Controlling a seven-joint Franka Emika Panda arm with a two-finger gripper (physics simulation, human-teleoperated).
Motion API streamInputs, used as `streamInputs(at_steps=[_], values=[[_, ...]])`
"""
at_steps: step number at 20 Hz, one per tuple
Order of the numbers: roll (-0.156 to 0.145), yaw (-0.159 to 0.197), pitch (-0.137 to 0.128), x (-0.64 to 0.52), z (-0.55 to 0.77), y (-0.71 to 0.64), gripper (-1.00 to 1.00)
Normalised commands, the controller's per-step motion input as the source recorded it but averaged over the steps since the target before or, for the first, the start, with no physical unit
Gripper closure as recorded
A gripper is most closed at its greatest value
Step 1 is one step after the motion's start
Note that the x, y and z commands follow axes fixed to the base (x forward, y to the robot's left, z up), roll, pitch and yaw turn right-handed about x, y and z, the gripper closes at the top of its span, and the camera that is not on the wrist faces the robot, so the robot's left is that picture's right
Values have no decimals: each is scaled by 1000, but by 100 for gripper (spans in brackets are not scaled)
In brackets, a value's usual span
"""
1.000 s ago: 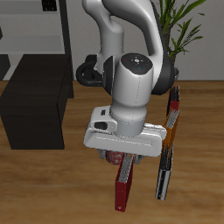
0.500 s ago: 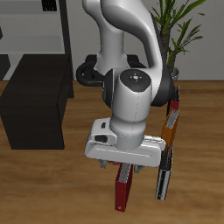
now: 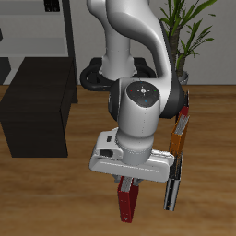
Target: Place the right red book upright on top of the shelf
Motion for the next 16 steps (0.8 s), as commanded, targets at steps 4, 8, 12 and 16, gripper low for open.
streamInputs(at_steps=[4, 8, 12, 16], values=[[-3, -13, 2, -41, 57, -78, 100], [16, -16, -14, -92, 201, -1, 100], [33, 5, -61, -314, 688, -6, 100], [20, 8, -54, -292, 693, -169, 100]])
